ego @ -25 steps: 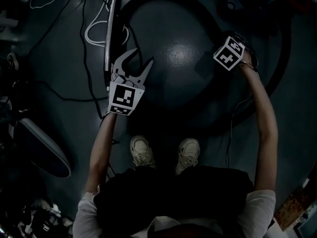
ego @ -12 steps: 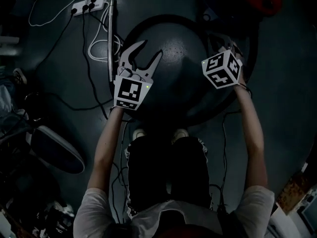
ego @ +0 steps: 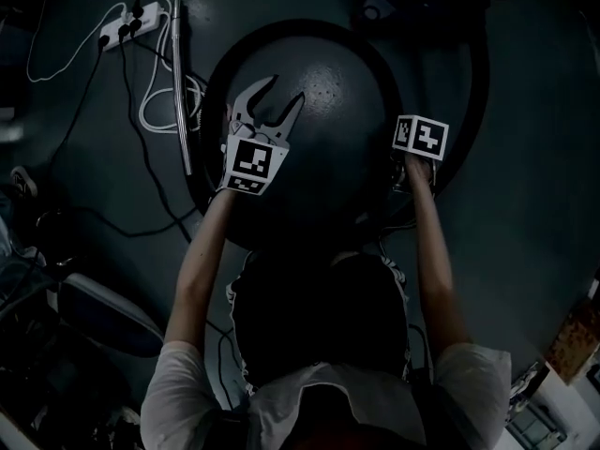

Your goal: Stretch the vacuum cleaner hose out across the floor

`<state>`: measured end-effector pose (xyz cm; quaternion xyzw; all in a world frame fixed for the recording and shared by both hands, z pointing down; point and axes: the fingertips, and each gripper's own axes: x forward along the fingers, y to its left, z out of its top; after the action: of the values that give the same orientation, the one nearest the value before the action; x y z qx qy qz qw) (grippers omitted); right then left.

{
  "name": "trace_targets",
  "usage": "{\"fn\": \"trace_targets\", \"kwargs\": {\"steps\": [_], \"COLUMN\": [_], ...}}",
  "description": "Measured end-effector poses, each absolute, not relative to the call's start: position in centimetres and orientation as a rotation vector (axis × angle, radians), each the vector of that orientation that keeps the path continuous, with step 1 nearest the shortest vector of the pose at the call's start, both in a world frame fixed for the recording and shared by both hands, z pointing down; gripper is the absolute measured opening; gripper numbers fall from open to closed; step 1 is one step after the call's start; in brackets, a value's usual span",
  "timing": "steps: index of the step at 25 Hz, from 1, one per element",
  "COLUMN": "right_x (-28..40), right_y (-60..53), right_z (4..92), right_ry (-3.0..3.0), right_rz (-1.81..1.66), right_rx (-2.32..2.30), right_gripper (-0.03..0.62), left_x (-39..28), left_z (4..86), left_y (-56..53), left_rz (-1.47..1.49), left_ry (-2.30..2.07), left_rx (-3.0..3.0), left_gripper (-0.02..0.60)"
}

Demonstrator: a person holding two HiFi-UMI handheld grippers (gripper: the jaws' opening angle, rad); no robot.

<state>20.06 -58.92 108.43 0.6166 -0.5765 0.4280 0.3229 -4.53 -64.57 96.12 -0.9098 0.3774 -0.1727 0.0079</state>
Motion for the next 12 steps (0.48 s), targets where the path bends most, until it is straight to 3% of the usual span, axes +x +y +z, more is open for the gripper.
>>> {"fn": "trace_targets", "kwargs": {"steps": [8, 12], "right_x": [20.0, 20.3], "right_y": [-55.9, -55.3], "right_z": [108.6, 108.6], "right_ry": [-1.585, -1.574], "right_rz": [1.359, 1.262], "right_rx": [1.639, 1.641], "right_gripper": [0.133, 0.166], "left_x": [-14.0, -17.3], "left_z": [101.5, 102.6], "left_y": [-68.4, -67.8], "left_rz": [-0.597, -0.673], "left_ry": [1.494, 1.591], "left_rx": [-2.853, -2.792], "left_gripper": [0.204, 0.204]}}
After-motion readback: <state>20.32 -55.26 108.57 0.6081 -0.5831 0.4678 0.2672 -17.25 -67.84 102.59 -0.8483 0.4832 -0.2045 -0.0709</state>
